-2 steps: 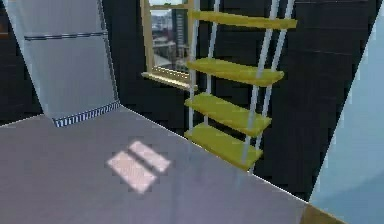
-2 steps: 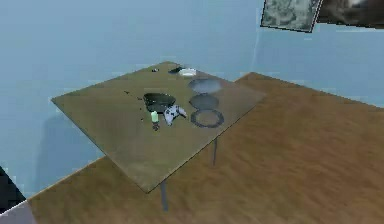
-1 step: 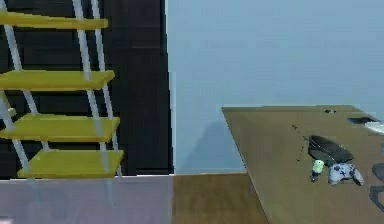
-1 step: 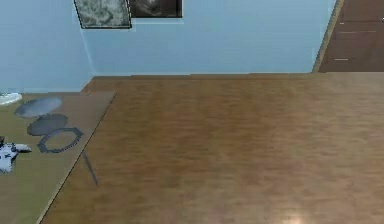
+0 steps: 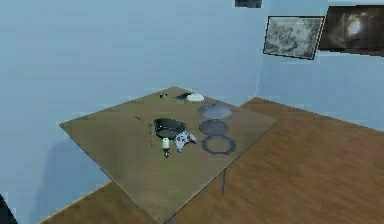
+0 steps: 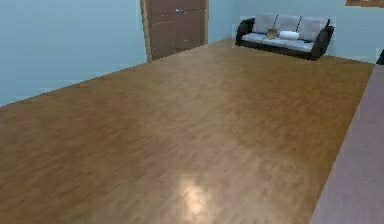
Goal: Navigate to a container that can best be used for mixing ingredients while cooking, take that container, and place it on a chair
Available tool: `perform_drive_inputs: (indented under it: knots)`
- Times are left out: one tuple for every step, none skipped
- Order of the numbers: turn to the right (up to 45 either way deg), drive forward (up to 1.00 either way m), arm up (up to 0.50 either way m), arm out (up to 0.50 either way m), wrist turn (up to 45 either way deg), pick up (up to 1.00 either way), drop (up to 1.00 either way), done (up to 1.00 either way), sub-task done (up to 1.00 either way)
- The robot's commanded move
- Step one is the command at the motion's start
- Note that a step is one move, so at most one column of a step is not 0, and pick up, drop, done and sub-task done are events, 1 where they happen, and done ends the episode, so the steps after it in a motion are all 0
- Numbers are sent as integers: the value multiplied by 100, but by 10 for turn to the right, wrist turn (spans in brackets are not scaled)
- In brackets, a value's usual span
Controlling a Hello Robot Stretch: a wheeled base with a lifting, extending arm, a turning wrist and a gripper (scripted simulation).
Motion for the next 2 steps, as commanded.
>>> perform_drive_inputs:
  knots:
    - [180, 0, 0, 0, 0, 0, 0, 0, 0]
    - [0, 45, 0, 0, 0, 0, 0, 0, 0]
